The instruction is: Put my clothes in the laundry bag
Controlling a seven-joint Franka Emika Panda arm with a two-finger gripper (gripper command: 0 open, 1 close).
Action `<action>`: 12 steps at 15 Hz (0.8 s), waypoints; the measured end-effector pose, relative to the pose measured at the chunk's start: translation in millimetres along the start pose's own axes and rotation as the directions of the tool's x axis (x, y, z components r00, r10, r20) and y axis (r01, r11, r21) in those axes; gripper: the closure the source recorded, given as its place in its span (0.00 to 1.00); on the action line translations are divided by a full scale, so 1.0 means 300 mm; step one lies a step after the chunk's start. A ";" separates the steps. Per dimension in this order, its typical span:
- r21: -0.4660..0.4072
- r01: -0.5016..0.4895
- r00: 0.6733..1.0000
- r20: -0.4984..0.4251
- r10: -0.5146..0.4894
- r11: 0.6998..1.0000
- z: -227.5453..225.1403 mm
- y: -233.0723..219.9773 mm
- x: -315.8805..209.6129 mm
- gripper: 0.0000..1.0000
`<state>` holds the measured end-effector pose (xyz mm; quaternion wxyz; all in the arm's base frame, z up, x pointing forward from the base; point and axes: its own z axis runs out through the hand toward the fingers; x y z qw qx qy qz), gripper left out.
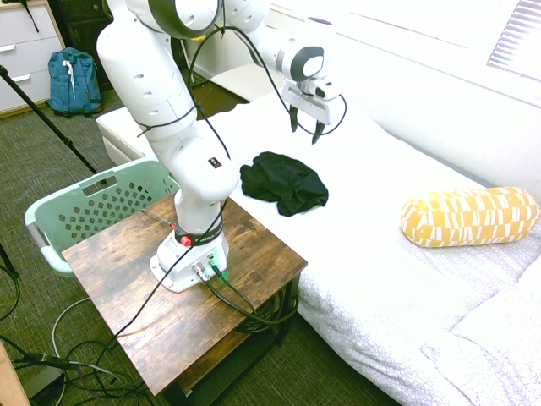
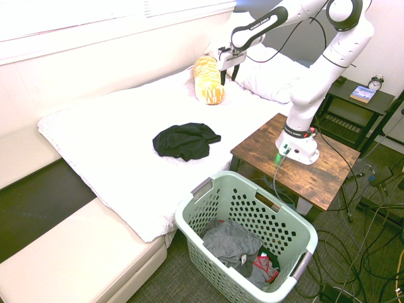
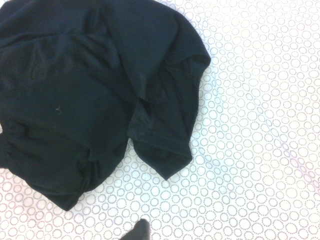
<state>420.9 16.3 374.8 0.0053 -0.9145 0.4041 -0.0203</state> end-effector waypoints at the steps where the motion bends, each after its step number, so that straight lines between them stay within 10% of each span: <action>1: 0.000 0.002 1.000 0.001 -0.002 1.000 0.001 -0.001 0.001 0.00; 12: 0.048 0.288 0.957 -0.035 -0.287 0.956 0.285 -0.724 -0.240 0.00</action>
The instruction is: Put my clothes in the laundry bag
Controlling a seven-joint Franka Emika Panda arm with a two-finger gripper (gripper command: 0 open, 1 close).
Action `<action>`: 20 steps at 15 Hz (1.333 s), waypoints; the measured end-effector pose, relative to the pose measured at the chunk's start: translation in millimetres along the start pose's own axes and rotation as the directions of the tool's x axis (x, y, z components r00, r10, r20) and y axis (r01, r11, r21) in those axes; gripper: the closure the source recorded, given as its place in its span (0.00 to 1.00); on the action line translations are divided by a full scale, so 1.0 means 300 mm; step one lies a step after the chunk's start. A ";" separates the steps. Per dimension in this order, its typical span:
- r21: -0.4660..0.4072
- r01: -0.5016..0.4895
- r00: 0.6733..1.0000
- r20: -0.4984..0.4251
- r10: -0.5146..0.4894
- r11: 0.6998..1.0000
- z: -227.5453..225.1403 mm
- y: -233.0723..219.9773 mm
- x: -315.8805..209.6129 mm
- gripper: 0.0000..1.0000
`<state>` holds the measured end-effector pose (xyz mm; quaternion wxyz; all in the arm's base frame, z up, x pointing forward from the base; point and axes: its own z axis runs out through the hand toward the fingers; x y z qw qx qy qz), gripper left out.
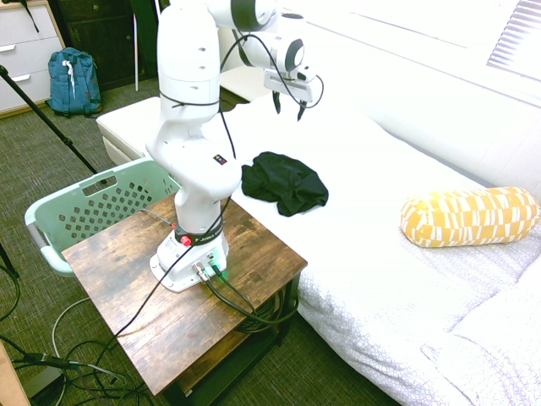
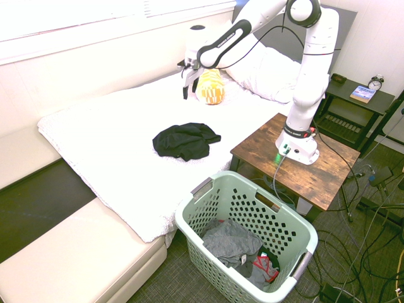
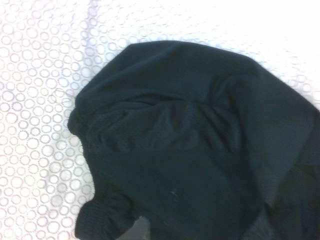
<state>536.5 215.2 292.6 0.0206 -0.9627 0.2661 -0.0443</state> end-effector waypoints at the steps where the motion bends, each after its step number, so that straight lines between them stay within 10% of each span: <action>1: -0.006 0.009 1.000 0.023 -0.009 1.000 0.091 -0.039 0.009 0.00; 8: -0.069 0.089 0.981 0.181 -0.075 0.994 0.768 -0.151 0.032 0.00; 16: -0.190 0.135 0.975 0.202 -0.096 0.972 1.074 -0.052 0.010 0.00; 17: -0.185 0.148 0.971 0.212 -0.108 0.972 1.083 -0.053 0.000 1.00; 20: -0.145 0.188 0.954 0.260 -0.146 0.971 1.099 -0.059 -0.042 1.00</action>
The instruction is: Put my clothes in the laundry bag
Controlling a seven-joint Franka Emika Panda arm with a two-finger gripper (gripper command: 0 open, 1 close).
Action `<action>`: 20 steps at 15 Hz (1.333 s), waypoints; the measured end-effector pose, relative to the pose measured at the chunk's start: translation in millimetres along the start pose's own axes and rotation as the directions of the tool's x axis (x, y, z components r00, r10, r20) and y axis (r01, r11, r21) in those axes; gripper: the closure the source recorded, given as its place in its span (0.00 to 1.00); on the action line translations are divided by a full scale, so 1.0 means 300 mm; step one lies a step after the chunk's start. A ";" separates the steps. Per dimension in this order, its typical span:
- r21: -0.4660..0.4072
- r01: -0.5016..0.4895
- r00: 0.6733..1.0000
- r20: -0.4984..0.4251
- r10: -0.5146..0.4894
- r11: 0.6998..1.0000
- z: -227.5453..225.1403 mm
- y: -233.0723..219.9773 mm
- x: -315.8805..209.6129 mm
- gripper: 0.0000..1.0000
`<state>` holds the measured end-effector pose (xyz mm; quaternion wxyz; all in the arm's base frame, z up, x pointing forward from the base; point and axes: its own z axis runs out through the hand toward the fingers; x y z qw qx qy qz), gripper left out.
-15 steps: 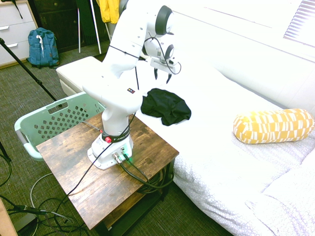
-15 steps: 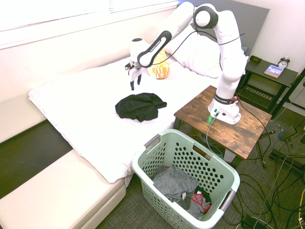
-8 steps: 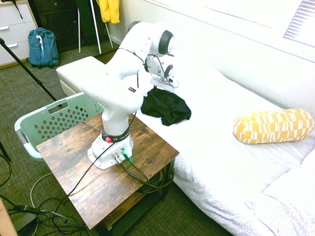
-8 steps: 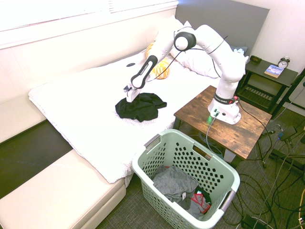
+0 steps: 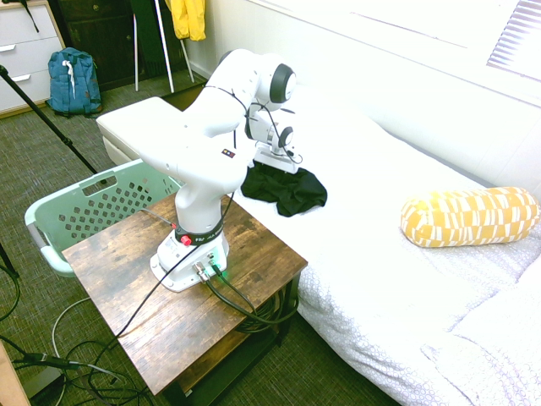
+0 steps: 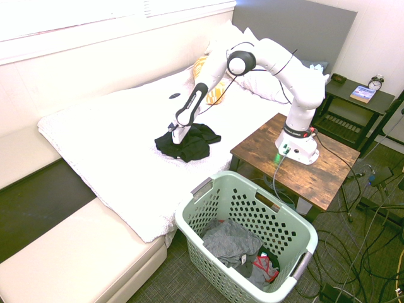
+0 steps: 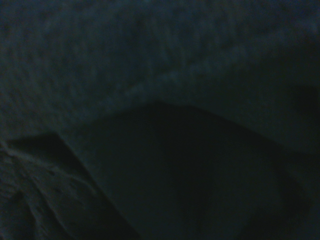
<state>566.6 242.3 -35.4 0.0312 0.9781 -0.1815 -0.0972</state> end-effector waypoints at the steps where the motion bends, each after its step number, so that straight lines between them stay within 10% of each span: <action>1: 0.010 0.007 1.000 0.007 -0.007 1.000 0.003 0.001 -0.006 1.00; 20: 0.067 0.003 0.999 0.051 -0.006 0.998 -0.068 0.049 -0.015 1.00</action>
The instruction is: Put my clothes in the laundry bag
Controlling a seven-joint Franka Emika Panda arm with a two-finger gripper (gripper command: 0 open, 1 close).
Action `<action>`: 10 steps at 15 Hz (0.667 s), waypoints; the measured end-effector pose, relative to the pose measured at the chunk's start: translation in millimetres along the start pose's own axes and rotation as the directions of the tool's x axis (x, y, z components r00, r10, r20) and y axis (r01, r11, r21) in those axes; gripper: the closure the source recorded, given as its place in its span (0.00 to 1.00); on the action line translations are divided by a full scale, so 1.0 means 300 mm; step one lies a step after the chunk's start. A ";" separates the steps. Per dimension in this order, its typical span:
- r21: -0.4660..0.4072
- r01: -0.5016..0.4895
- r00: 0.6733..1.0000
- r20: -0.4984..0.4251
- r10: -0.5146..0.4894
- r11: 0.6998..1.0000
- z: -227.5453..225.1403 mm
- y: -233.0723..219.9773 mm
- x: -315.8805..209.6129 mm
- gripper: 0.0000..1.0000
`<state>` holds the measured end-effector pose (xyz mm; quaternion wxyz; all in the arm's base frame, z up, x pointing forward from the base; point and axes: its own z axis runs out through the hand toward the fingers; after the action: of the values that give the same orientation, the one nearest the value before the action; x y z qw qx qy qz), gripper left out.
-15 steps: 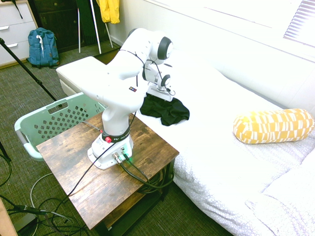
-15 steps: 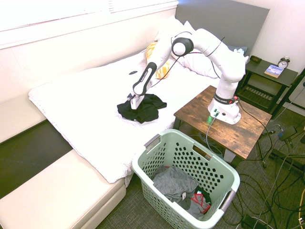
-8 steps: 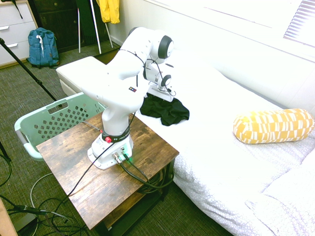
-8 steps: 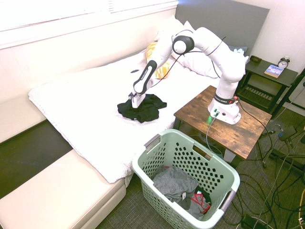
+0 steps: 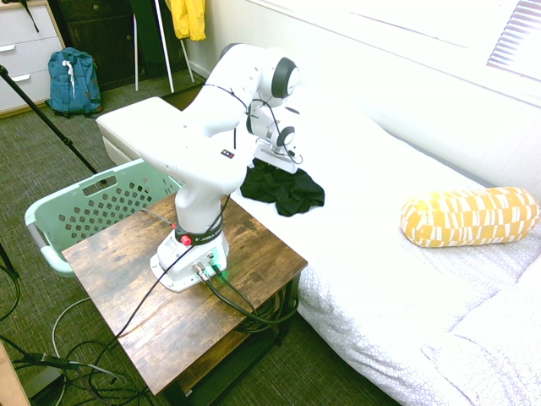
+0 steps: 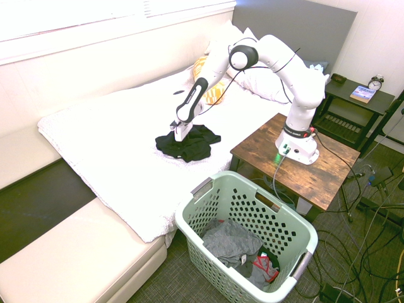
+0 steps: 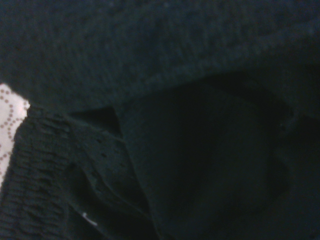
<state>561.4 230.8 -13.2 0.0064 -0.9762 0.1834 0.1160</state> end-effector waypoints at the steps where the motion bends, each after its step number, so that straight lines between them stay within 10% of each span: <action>1: 0.005 -0.001 1.000 -0.002 0.001 1.000 -0.029 -0.006 0.000 1.00; 10: 0.116 0.092 0.986 -0.148 -0.074 0.989 -0.727 -0.233 -0.308 1.00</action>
<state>551.8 316.8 217.9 0.0582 -0.9865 0.1494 0.0338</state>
